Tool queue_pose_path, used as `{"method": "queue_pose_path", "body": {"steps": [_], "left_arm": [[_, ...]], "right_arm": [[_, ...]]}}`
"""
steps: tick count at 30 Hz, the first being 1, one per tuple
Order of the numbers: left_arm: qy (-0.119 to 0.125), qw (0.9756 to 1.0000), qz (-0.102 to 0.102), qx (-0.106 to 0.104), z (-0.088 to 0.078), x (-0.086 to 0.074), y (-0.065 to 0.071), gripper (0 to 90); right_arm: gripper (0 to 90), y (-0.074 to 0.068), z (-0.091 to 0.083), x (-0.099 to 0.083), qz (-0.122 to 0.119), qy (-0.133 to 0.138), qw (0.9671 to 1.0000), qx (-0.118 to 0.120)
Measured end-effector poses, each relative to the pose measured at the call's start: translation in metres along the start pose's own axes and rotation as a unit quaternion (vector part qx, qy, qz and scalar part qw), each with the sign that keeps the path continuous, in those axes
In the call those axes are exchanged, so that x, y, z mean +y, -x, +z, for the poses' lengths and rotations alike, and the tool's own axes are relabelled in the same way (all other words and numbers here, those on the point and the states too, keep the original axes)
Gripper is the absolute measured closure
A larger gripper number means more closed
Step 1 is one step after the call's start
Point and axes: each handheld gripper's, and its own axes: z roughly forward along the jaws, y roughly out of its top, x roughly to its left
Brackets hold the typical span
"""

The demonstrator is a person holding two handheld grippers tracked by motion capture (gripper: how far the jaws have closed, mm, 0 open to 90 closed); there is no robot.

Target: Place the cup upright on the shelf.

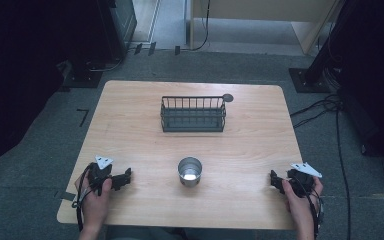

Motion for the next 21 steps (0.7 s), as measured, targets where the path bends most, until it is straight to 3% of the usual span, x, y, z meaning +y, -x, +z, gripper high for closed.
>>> {"method": "queue_pose_path", "body": {"steps": [7, 10, 21], "left_arm": [[-0.001, 1.0000, 0.001, 0.000, 0.000, 0.000, 0.000, 4.1], [0.000, 1.0000, 0.001, 0.000, 0.000, 0.000, 0.000, 4.1], [0.000, 1.0000, 0.000, 0.000, 0.000, 0.000, 0.000, 4.1]], "right_arm": [[13.0, -0.001, -0.002, -0.001, 0.009, 0.007, 0.9999, -0.007], [12.9, -0.006, -0.006, 0.002, 0.002, 0.020, 0.9998, 0.003], [12.8, -0.037, -0.018, 0.019, -0.021, 0.041, 0.9984, 0.032]]}}
